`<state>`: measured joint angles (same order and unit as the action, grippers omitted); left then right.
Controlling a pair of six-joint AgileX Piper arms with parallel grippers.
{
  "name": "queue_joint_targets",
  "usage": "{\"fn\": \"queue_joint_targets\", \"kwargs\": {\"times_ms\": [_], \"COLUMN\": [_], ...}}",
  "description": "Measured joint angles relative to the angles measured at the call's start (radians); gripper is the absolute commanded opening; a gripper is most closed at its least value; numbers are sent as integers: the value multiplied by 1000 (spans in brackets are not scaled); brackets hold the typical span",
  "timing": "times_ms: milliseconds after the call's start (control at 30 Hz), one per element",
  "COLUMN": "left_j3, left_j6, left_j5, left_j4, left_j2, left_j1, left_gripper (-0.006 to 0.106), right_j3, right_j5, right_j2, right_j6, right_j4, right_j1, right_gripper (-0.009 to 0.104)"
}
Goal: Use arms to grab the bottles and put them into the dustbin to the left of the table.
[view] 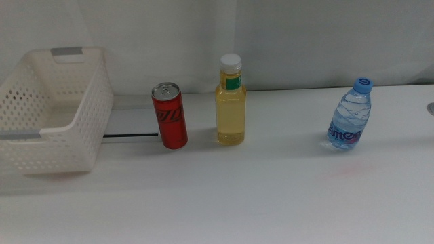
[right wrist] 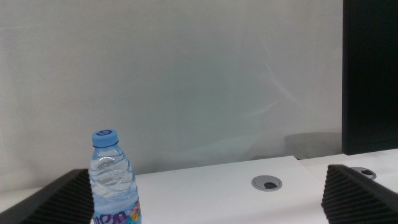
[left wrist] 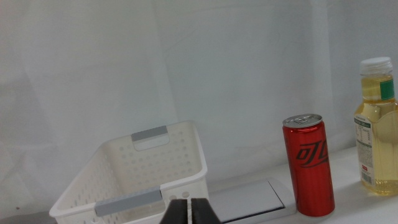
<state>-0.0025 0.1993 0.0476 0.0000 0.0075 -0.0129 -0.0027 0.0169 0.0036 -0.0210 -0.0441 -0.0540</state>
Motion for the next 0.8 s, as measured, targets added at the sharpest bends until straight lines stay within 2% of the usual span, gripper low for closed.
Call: {"fn": "queue_joint_targets", "kwargs": {"times_ms": [100, 600, 700, 767, 800], "left_j3": [0, 0, 0, 0, 0], "left_j6": [0, -47, -95, -153, -179], "left_j5": [-1, -48, -48, -48, -48], "left_j4": [0, 0, 0, 0, 0], "left_j2": [0, 0, 0, 0, 0], "left_j1": [0, 0, 0, 0, 0], "left_gripper": [-3, -2, 9, 26, 40], "right_j3": [0, 0, 0, 0, 0], "right_j5": [0, 0, 0, 0, 0], "right_j2": [0, 0, 0, 0, 0], "right_j6": [0, 0, 0, 0, 0], "right_j4": [0, -4, -4, -4, -4], "right_j1": [0, 0, 0, 0, 0], "right_gripper": [95, 94, 94, 94, 94]}}
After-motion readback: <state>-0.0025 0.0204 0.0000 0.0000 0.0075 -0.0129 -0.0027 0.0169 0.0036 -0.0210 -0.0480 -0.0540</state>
